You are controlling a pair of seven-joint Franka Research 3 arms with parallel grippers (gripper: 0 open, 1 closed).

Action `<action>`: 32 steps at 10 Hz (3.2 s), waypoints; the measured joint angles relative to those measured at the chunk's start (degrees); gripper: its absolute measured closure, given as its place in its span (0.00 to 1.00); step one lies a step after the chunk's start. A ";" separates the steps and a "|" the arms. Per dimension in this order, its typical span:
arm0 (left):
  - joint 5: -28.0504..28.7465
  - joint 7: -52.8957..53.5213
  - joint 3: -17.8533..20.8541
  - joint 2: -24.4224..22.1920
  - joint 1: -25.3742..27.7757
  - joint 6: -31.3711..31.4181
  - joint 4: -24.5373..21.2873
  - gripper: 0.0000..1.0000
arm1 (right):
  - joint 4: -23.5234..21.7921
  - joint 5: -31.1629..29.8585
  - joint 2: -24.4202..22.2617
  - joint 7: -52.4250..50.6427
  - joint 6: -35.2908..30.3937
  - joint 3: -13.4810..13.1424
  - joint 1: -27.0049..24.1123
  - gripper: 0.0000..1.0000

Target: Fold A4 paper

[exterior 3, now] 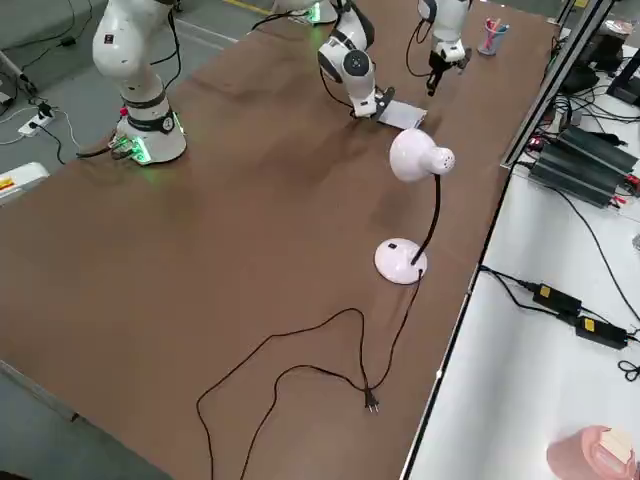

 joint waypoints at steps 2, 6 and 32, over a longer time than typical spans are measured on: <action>-0.12 0.25 0.05 -2.33 0.88 -1.58 0.12 0.98 | 1.36 0.00 0.49 0.00 0.05 -0.01 0.00 0.95; -1.22 -2.81 0.06 -3.96 3.44 -1.95 0.12 0.63 | 4.07 0.00 2.50 -0.56 0.46 -0.40 -0.04 0.95; -12.43 34.71 -3.96 -26.97 33.94 -2.10 -12.05 0.00 | 23.30 0.01 13.96 -4.66 0.83 -3.11 -3.95 0.96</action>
